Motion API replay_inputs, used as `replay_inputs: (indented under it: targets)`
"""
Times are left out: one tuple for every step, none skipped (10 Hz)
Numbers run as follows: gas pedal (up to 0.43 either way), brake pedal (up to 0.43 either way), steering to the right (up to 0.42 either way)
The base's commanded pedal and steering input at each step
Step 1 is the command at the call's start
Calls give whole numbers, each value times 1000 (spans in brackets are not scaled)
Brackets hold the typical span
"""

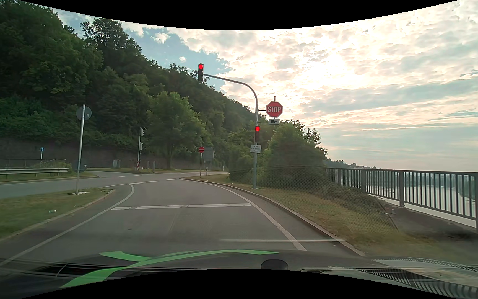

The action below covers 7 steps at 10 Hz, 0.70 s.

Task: Follow the waypoints while adhering to traffic rules and regulations

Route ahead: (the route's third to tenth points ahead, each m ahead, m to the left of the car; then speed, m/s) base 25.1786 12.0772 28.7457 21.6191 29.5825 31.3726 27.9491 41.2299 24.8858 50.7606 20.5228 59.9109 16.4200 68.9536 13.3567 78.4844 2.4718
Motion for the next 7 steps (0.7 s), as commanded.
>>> replay_inputs:
  targets:
    - [0, 79, -109]
    - [0, 98, -118]
    - [0, 98, -125]
    - [0, 116, -130]
    - [0, 134, -135]
    - [0, 146, -136]
    - [0, 152, -136]
